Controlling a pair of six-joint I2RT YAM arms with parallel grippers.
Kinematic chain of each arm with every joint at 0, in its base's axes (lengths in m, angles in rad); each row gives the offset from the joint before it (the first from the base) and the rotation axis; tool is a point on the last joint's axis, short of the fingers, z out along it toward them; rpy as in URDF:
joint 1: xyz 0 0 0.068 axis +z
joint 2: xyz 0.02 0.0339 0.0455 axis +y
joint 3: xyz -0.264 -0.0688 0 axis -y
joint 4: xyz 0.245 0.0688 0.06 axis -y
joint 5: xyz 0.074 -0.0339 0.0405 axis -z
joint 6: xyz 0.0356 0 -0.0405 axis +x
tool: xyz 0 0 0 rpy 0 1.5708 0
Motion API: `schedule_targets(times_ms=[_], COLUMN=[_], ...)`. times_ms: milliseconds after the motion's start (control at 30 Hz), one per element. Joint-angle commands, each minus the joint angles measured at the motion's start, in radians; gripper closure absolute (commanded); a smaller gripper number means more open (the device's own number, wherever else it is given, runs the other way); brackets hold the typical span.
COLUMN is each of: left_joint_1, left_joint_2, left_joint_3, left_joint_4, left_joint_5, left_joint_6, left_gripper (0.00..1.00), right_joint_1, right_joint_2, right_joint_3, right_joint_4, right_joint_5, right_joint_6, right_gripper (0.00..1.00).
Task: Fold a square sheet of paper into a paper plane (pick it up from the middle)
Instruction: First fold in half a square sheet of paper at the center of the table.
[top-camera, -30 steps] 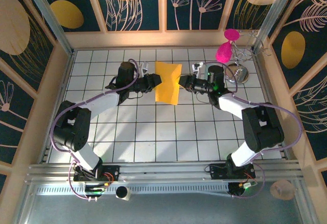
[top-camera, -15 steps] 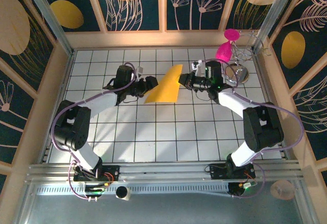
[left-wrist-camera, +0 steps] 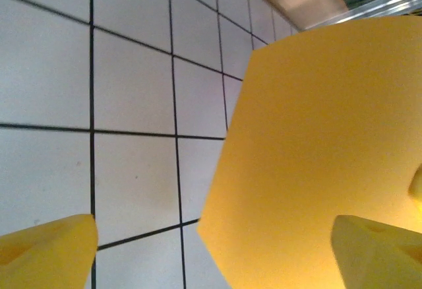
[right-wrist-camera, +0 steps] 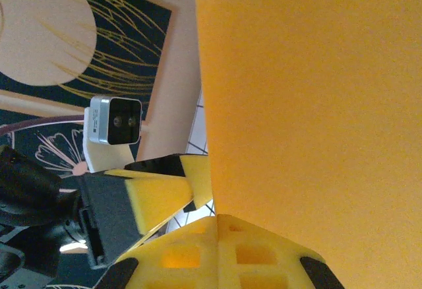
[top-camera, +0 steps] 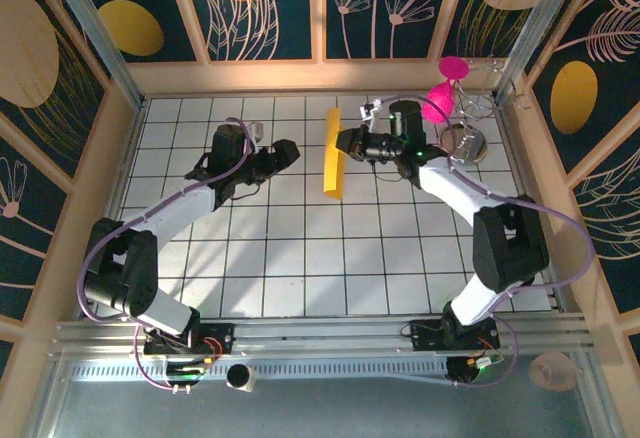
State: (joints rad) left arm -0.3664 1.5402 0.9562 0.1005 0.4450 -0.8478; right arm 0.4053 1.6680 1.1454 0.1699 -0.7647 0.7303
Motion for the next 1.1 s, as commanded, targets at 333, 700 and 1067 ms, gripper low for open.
schedule_targets(times_ms=[333, 700, 1067], left_joint_1=[0.0, -0.053, -0.116], left_joint_2=[0.109, 0.235, 0.384], left_joint_3=[-0.057, 0.007, 0.212], left_joint_4=[0.036, 0.005, -0.157], left_joint_5=[0.071, 0.047, -0.106], left_joint_6=[-0.029, -0.02, 0.067], left_gripper=[0.1, 0.16, 0.22], right_joint_1=[-0.026, -0.048, -0.054], right_joint_2=[0.268, 0.359, 0.434], right_joint_3=[-0.098, -0.031, 0.097], right_joint_4=[0.325, 0.1, -0.036], right_joint_5=[-0.096, -0.004, -0.002], right_joint_6=[0.18, -0.033, -0.165], right_gripper=[0.99, 0.98, 0.97])
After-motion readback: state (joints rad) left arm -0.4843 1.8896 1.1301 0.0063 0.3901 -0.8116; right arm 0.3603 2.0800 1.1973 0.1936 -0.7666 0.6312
